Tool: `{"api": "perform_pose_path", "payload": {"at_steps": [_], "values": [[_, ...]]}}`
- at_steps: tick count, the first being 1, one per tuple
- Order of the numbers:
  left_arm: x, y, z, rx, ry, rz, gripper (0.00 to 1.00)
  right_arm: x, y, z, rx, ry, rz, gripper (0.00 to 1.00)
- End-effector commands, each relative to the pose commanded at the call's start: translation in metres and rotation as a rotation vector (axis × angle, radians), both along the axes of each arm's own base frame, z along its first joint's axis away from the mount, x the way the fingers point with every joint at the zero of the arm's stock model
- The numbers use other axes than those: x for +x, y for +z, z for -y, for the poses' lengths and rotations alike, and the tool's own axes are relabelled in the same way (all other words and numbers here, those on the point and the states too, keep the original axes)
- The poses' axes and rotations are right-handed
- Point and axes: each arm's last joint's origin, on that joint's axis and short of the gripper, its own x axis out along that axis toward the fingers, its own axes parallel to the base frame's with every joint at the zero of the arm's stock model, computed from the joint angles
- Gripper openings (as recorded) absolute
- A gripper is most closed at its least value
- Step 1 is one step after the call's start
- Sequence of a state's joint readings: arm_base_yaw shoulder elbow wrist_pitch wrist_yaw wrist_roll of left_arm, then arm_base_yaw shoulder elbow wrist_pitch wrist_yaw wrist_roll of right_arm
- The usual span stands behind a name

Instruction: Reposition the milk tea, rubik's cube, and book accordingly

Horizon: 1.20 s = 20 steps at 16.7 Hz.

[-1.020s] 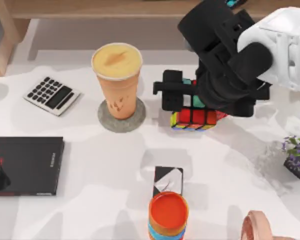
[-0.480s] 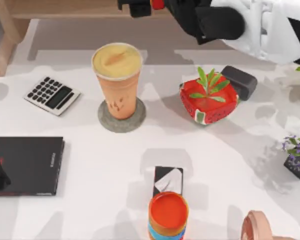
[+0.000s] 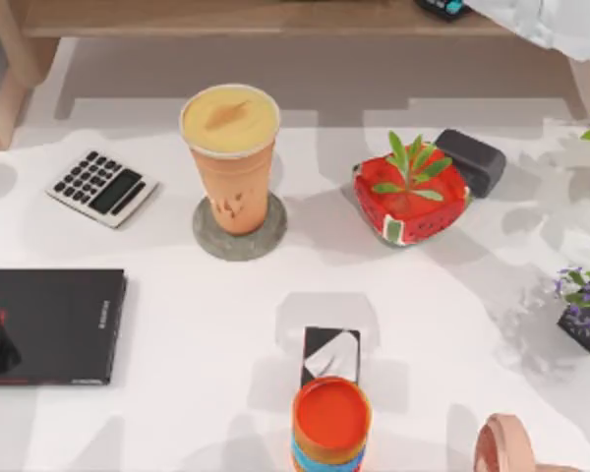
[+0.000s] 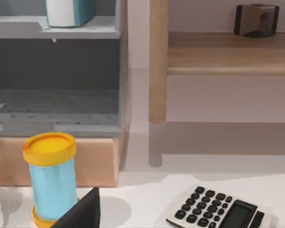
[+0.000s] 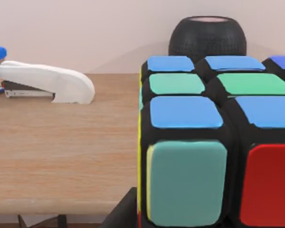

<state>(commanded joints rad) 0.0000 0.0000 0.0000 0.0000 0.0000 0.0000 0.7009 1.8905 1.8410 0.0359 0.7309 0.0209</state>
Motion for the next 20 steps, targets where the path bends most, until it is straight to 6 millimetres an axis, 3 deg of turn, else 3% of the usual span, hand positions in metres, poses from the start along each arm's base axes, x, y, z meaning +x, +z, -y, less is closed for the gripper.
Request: {"api": "perform_pose_path", "payload": {"at_steps": [5,12,16,20], "values": [[0.000,0.000,0.000,0.000,0.000,0.000,1.00,0.002,0.004,0.003,0.021,-0.010,0.012,0.00],[0.000,0.000,0.000,0.000,0.000,0.000,1.00,0.061,0.037,0.031,0.147,-0.124,0.118,0.00],[0.000,0.000,0.000,0.000,0.000,0.000,1.00,0.089,0.018,0.010,0.065,-0.042,0.056,0.00],[0.000,0.000,0.000,0.000,0.000,0.000,1.00,0.100,0.000,0.000,0.000,0.000,0.000,0.00]]}}
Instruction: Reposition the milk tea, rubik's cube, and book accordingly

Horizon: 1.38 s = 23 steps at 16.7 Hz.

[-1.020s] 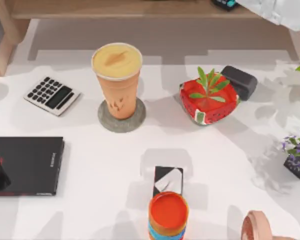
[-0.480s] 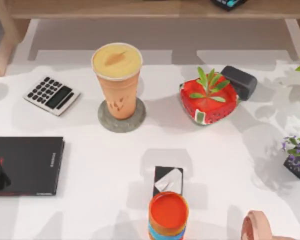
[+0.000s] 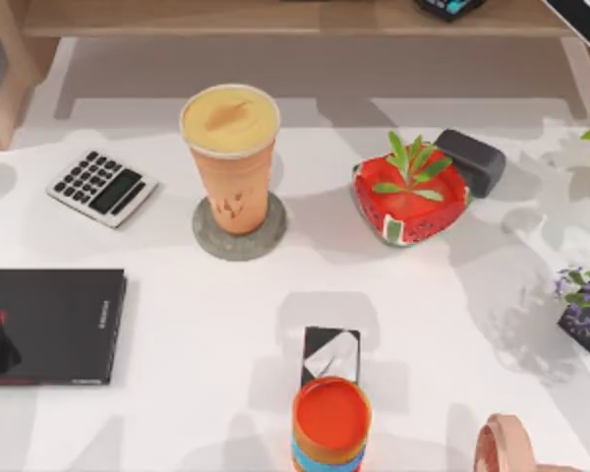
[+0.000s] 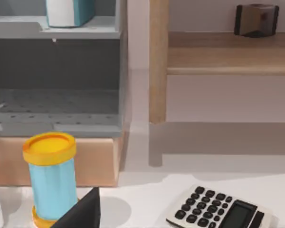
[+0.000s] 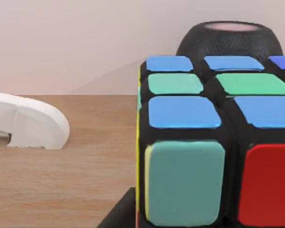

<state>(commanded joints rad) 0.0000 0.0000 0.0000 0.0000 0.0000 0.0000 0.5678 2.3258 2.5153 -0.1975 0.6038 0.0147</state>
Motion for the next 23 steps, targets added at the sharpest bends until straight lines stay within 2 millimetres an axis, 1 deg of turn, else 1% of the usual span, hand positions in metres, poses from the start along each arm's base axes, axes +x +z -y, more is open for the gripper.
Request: {"api": "perform_pose_path", "payload": {"at_steps": [3,16,17,23], "values": [[0.0000,0.0000,0.0000,0.000,0.000,0.000,1.00,0.0000,0.0000,0.0000,0.000,0.000,0.000,0.00],[0.0000,0.0000,0.0000,0.000,0.000,0.000,1.00,0.0000,0.0000,0.0000,0.000,0.000,0.000,0.98],[0.0000,0.0000,0.0000,0.000,0.000,0.000,1.00,0.0000,0.0000,0.0000,0.000,0.000,0.000,1.00],[0.0000,0.0000,0.0000,0.000,0.000,0.000,1.00,0.0000,0.0000,0.0000,0.000,0.000,0.000,1.00]]}}
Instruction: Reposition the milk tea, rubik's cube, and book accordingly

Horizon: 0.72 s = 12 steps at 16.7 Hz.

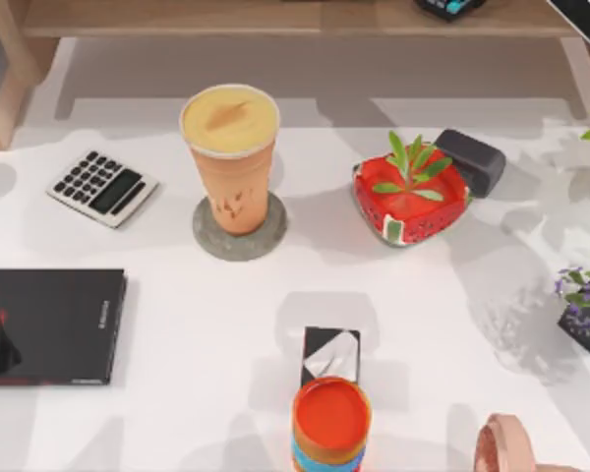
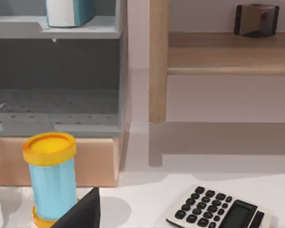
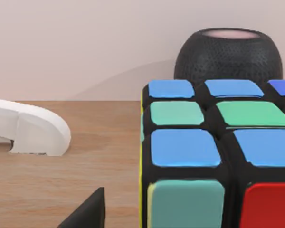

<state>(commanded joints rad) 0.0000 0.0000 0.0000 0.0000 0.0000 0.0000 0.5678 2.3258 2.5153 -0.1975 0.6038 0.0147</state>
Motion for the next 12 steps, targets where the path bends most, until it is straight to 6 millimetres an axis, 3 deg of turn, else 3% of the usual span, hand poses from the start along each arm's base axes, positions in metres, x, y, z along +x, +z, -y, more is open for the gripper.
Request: {"api": "perform_pose_path", "payload": {"at_steps": [5,12], "values": [[-0.003,0.002,0.000,0.001,0.002,0.007,1.00,0.000,0.000,0.000,0.000,0.000,0.000,1.00],[-0.023,0.000,-0.001,0.002,0.004,-0.006,1.00,0.000,0.000,0.000,0.000,0.000,0.000,1.00]]}}
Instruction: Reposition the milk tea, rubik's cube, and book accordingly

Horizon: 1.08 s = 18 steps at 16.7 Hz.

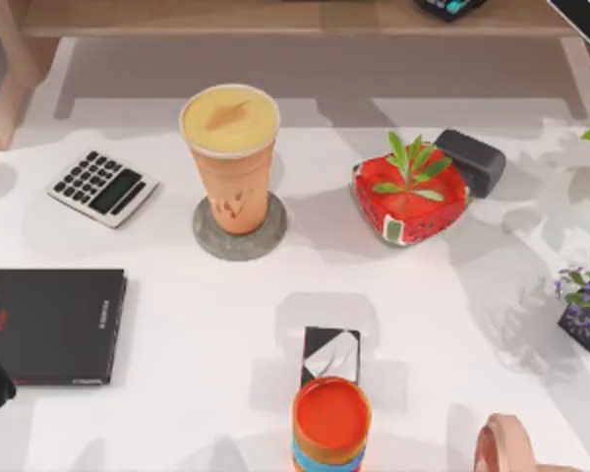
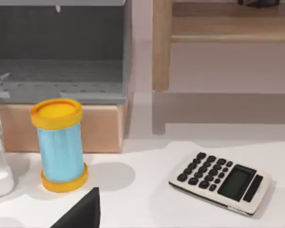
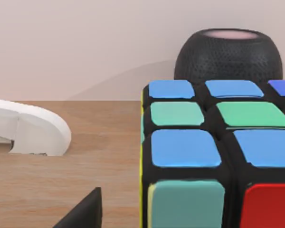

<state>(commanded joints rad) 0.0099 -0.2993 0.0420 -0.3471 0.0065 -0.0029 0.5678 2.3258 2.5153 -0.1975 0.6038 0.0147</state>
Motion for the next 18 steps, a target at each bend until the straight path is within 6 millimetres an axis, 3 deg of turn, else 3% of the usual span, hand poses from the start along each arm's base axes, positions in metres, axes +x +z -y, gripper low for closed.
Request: {"api": "perform_pose_path", "payload": {"at_steps": [11,14,18], "values": [[-0.007,0.000,0.000,-0.002,-0.004,0.006,1.00,-0.002,0.004,0.006,0.003,0.011,0.002,1.00],[-0.007,0.000,0.000,-0.002,-0.004,0.006,1.00,-0.012,0.021,0.030,0.011,0.048,0.007,1.00],[-0.007,0.000,0.000,-0.002,-0.004,0.006,1.00,-0.047,0.044,0.087,0.013,0.105,-0.001,1.00]]}}
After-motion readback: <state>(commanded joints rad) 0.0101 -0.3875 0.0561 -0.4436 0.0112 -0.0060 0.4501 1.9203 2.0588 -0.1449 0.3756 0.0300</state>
